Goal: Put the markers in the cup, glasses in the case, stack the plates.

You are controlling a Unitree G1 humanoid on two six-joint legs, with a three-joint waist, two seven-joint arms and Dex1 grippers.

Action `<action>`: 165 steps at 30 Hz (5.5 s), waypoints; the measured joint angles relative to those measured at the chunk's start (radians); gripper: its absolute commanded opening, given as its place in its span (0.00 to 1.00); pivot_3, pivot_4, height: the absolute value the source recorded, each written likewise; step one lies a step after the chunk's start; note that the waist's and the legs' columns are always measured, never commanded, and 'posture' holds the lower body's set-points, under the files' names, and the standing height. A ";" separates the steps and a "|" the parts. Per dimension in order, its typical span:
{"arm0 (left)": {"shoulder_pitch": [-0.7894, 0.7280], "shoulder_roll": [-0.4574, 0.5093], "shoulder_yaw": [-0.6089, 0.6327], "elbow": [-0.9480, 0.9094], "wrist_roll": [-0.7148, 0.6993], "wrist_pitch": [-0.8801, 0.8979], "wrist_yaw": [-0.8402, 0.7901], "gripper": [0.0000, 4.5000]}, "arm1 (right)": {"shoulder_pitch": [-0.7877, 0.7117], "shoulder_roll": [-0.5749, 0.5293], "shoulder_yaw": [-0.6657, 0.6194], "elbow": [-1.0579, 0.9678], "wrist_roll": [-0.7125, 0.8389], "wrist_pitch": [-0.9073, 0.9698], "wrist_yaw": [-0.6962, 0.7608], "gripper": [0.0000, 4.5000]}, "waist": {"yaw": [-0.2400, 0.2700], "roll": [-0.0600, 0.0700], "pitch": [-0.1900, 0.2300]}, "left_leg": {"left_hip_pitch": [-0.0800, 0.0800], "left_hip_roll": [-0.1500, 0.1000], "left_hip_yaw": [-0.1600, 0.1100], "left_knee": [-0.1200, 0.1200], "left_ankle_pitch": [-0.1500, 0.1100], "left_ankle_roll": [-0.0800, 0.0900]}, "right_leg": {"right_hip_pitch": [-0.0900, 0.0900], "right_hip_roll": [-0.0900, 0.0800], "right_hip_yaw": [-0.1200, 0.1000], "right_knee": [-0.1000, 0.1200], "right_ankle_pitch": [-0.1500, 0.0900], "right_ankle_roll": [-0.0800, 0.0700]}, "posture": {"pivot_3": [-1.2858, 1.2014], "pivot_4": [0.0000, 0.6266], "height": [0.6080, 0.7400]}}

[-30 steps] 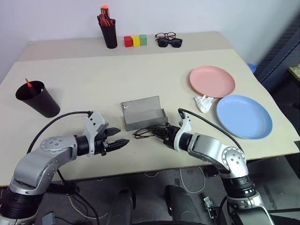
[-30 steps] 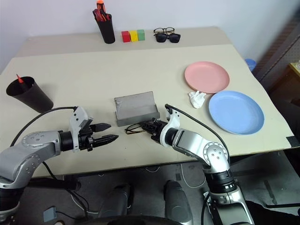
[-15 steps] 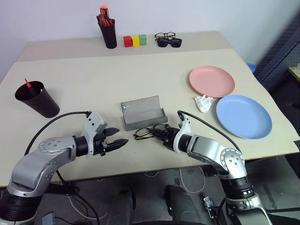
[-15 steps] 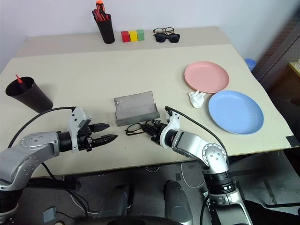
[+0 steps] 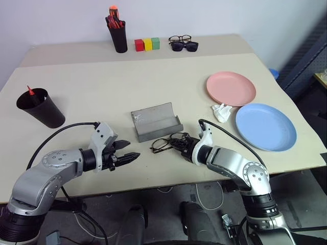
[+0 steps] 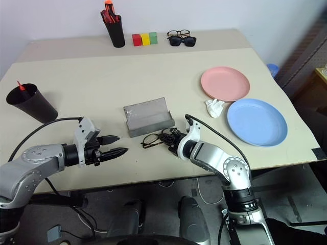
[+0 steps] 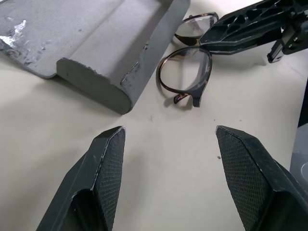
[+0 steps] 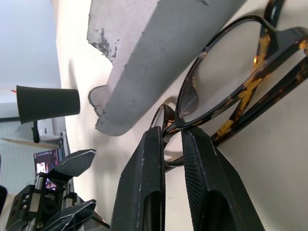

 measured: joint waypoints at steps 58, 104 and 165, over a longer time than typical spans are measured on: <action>0.155 -0.080 0.079 -0.078 -0.005 -0.040 0.130 0.68 | -0.693 -0.269 0.320 0.520 -1.547 -0.672 1.668 0.01 | 0.002 0.001 0.001 | -0.013 0.000 0.002 0.004 0.000 -0.001 | -0.015 0.000 0.000 0.005 0.004 0.004 | 0.52 0.24 1.00; 0.265 -0.132 0.163 -0.204 -0.055 -0.036 0.283 0.68 | -0.876 -0.034 0.259 1.177 -1.976 -1.359 1.693 0.99 | -0.026 0.001 0.001 | 0.004 0.000 0.001 0.004 0.003 -0.005 | -0.002 0.001 0.000 0.017 0.002 0.000 | 0.52 0.24 1.00; -0.523 -0.508 0.239 0.382 -0.063 0.542 0.517 0.68 | -0.197 -0.112 -0.226 -0.020 -1.451 -0.148 1.101 0.99 | 0.000 0.001 0.001 | 0.004 -0.001 -0.001 0.003 0.003 -0.005 | -0.001 0.001 0.000 0.014 0.002 0.006 | 0.52 0.24 1.00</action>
